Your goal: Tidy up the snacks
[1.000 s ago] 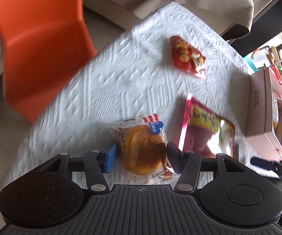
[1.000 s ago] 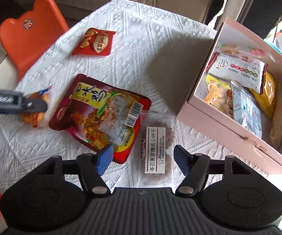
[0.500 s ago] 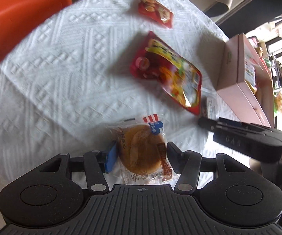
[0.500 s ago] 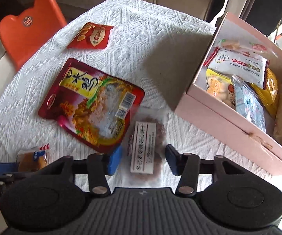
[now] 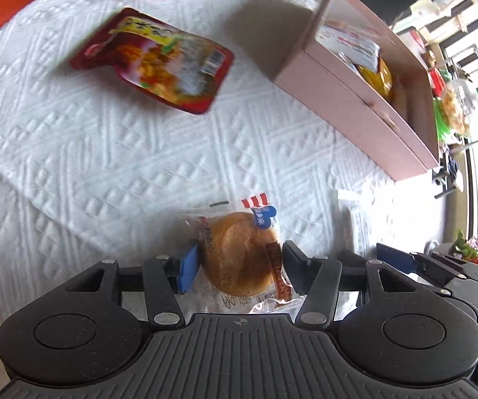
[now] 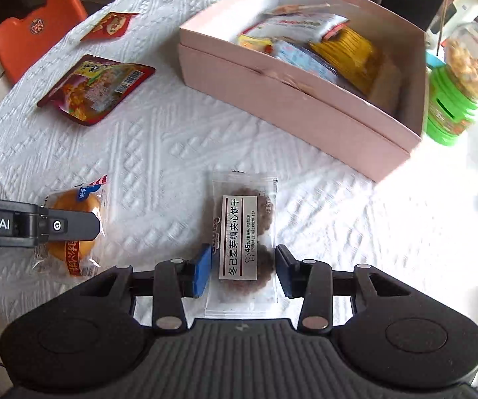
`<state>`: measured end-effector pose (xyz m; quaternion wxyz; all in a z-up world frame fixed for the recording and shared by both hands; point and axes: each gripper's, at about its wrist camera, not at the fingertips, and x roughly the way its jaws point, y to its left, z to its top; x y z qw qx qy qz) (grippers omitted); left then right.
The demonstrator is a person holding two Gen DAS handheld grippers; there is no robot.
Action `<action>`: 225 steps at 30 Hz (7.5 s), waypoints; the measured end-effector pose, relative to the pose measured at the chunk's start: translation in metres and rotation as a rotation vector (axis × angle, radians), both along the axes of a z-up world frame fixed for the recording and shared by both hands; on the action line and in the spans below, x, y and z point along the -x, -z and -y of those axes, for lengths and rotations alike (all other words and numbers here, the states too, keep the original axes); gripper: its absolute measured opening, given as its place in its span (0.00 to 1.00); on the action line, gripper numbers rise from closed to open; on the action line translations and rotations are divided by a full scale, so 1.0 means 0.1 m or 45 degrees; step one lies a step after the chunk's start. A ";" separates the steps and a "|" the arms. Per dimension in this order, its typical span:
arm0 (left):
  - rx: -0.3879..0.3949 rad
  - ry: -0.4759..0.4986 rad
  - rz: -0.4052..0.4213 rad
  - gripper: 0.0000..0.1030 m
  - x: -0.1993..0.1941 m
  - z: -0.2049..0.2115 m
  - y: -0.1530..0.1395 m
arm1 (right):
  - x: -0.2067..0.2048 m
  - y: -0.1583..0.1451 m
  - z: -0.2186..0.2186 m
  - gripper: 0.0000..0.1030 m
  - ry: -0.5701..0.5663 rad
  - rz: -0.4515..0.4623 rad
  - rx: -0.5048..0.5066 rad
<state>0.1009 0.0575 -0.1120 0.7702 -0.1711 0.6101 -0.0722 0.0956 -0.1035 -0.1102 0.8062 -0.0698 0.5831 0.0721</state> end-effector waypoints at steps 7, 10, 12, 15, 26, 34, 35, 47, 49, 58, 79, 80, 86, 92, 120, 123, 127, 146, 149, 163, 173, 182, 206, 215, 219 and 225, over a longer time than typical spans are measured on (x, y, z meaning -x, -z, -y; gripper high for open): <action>-0.138 0.074 0.010 0.58 0.15 0.60 0.00 | 0.18 -0.01 0.53 0.43 -0.003 -0.033 -0.050; -0.146 0.035 0.006 0.58 0.15 0.58 0.01 | 0.11 -0.02 0.63 0.44 0.013 0.000 -0.078; -0.146 0.022 -0.004 0.59 0.13 0.56 0.01 | 0.02 0.01 0.63 0.50 -0.003 0.016 -0.078; -0.158 0.019 -0.017 0.59 0.11 0.55 0.01 | -0.06 0.01 0.53 0.48 -0.100 0.019 -0.063; -0.213 0.064 -0.022 0.77 0.08 0.71 0.08 | 0.06 -0.31 0.74 0.16 -0.142 0.042 -0.212; -0.201 -0.011 0.013 0.59 0.12 0.51 0.02 | 0.15 -0.07 0.76 0.39 -0.205 0.034 -0.129; -0.199 -0.008 0.018 0.59 0.13 0.51 0.02 | 0.16 -0.06 0.77 0.48 -0.204 0.056 -0.138; -0.302 0.064 0.034 0.59 0.11 0.55 0.00 | 0.28 0.11 0.60 0.86 -0.214 0.137 -0.165; -0.358 0.099 0.028 0.59 0.08 0.53 -0.01 | 0.29 0.14 0.52 0.93 -0.237 0.139 -0.122; -0.381 0.157 -0.010 0.63 -0.06 0.47 0.06 | 0.42 0.21 0.47 1.00 -0.214 0.218 -0.100; -0.477 0.122 -0.007 0.88 -0.09 0.73 0.17 | 0.31 0.02 0.59 0.37 -0.133 0.195 -0.124; -0.477 0.122 -0.005 0.87 -0.09 0.73 0.16 | 0.31 0.02 0.60 0.37 -0.126 0.191 -0.125; -0.483 0.092 0.036 0.62 0.00 0.66 0.10 | 0.27 0.02 0.65 0.37 -0.107 0.161 -0.154; -0.502 0.100 0.027 0.58 0.05 0.65 0.06 | 0.25 0.03 0.64 0.38 -0.112 0.174 -0.148; -0.234 0.074 0.430 0.58 -1.67 1.04 -1.02 | 0.25 0.05 0.49 0.38 -0.174 0.199 -0.035; -0.208 0.054 0.470 0.58 -1.54 1.00 -0.96 | 0.24 0.05 0.49 0.37 -0.171 0.198 -0.032; -0.183 0.071 0.539 0.58 -1.40 0.90 -0.95 | 0.25 0.04 0.44 0.37 -0.184 0.206 -0.001; -0.055 -0.182 0.620 0.57 -1.06 0.38 -0.95 | 0.25 -0.03 0.48 0.37 -0.309 0.189 0.019; -0.048 -0.238 0.556 0.58 -0.81 0.08 -0.83 | 0.23 -0.24 0.57 0.37 -0.292 0.236 -0.016; -0.117 -0.340 0.461 0.58 -0.51 -0.84 -0.53 | -1.04 -1.18 0.40 0.51 -0.315 0.639 0.088; -0.175 -0.292 0.415 0.58 -1.63 -1.51 -0.36 | -1.00 -0.72 -0.44 0.64 -0.252 0.408 -0.081; -0.190 -0.088 0.233 0.58 -2.57 -1.44 0.03 | -1.17 -0.72 -1.00 0.64 -0.193 0.306 -0.116; -0.255 0.128 0.228 0.70 -2.07 -1.52 -0.09 | -1.25 -0.45 -1.41 0.64 -0.259 0.089 -0.055; -0.135 -0.259 0.017 0.70 -1.09 -2.29 -0.14 | -1.83 -0.27 -1.76 0.38 -0.344 0.245 0.071; -0.178 -0.273 -0.046 0.70 -0.87 -2.28 -0.02 | -2.04 0.06 -1.89 0.35 -0.396 0.191 0.175; -0.140 -0.284 -0.041 0.70 -0.86 -2.25 0.04 | -1.57 0.02 -1.70 0.35 -0.396 0.140 0.080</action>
